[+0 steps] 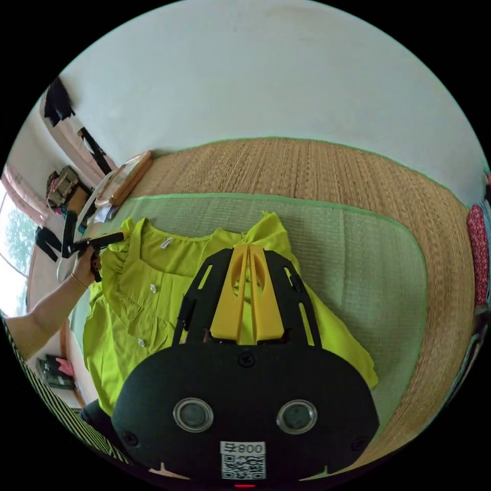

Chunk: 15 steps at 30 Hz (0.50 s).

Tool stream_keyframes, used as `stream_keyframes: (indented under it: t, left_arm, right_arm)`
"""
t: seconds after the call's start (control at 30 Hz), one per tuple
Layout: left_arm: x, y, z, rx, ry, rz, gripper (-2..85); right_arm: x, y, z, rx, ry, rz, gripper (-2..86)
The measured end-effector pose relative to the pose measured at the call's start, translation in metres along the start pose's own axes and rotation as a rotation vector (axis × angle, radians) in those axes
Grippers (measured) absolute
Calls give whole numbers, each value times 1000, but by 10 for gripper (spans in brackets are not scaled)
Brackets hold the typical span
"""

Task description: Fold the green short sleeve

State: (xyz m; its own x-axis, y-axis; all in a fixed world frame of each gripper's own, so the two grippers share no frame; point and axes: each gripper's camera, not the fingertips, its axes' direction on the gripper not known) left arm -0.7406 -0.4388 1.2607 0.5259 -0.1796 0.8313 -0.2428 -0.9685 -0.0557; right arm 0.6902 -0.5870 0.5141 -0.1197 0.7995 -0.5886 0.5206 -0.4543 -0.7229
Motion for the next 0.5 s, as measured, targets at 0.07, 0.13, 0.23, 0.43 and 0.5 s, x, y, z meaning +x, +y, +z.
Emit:
stream_keyframes:
  t: [0.07,0.13,0.23,0.43,0.5]
  left_arm:
    - [-16,4,0,26,84,-48,3]
    - [-24,8,-4,40,119,-69,3]
    - [-27,14,-15,64,154,-46,4]
    - [-4,31,-45,170,203,19,3]
    - [6,31,-41,155,250,55,3]
  right_arm:
    - [-12,-6,26,-82,34,-33,1]
    - [-21,-6,56,-135,105,-52,1]
    - [-39,5,61,-71,177,-132,1]
    - [-46,1,47,-62,161,-118,1]
    - [-42,-1,38,-23,98,-95,1]
